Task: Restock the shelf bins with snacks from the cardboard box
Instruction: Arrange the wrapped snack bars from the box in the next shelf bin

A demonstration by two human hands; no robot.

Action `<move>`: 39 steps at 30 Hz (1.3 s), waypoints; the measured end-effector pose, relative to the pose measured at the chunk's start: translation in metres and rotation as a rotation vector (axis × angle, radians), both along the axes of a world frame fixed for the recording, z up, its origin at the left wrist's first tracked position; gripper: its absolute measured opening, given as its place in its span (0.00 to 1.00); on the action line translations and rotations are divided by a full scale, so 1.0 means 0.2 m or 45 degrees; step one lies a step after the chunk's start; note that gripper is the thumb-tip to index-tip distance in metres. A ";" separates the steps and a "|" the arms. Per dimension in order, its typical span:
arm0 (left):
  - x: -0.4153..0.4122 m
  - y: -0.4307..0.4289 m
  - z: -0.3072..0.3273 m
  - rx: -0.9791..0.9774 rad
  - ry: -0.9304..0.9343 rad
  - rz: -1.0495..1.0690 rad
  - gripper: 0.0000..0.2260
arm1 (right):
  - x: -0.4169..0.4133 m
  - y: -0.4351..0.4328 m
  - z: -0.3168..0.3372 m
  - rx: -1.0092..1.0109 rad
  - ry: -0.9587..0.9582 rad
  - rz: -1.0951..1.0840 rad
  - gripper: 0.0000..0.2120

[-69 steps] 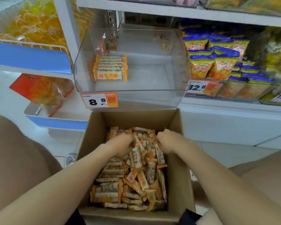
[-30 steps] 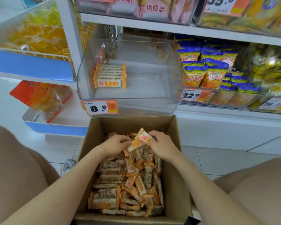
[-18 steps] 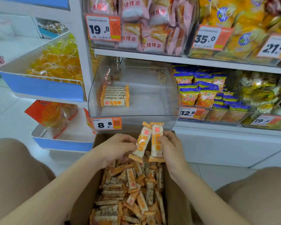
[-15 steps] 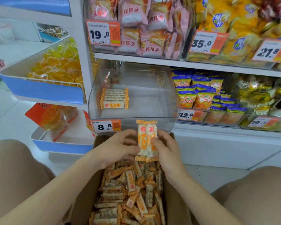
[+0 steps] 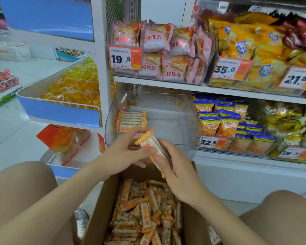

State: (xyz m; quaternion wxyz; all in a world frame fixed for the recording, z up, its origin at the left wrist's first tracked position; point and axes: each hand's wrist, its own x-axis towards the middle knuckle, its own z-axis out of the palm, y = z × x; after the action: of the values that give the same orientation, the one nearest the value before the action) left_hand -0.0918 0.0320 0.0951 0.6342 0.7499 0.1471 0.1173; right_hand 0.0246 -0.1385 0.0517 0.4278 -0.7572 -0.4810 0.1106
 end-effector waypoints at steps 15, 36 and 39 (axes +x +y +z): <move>0.05 0.41 -0.14 0.441 0.169 0.990 0.21 | 0.51 0.57 0.14 -0.763 -0.703 0.069 0.23; 0.20 0.46 -0.25 0.289 0.095 1.046 0.10 | 0.54 1.10 -0.12 -0.622 -1.016 0.240 0.17; 0.20 0.46 -0.26 0.314 0.089 1.049 0.10 | 0.54 1.09 -0.11 -0.619 -1.022 0.273 0.16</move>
State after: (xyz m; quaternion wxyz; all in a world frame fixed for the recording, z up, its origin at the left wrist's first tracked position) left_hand -0.0518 0.1231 0.0435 0.4346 0.7024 0.4404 0.3519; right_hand 0.1334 0.0801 0.0289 0.0052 -0.7643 -0.6438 -0.0375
